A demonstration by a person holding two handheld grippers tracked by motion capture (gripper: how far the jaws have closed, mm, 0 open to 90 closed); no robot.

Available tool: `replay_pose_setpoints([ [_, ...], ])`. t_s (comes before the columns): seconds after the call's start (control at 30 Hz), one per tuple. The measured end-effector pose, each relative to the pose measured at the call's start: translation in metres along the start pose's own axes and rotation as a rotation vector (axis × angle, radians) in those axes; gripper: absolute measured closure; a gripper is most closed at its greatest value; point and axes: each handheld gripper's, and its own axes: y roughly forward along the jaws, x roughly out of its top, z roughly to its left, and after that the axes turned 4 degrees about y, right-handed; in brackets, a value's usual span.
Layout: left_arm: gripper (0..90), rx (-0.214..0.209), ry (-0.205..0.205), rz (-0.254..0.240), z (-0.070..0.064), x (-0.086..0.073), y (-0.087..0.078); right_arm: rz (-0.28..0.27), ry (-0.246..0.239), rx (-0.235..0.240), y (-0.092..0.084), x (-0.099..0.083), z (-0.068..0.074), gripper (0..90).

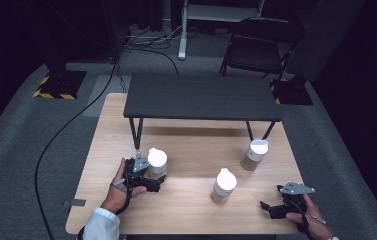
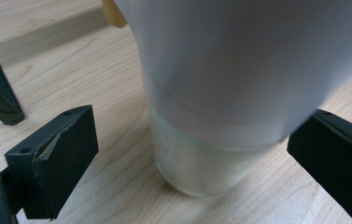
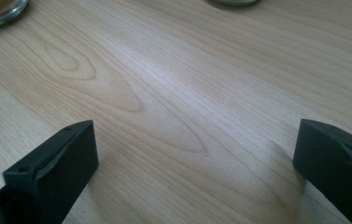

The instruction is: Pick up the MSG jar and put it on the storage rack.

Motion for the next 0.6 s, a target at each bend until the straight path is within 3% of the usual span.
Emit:
replay_pose_setpoints([
  [0.2, 2.1, -0.003, -0.017, -0.023, 0.0036, 0.0011, 0.0017, 0.0, 0.0, 0.0, 0.0, 0.0, 0.0, 0.0],
  [0.43, 3.1, 0.002, -0.009, -0.045, 0.0027, 0.0049, 0.0069, 0.0, 0.0, 0.0, 0.0, 0.0, 0.0, 0.0],
  [0.6, 10.4, -0.01, 0.009, -0.073, 0.0019, 0.0053, 0.0096, 0.0, 0.0, 0.0, 0.0, 0.0, 0.0, 0.0],
])
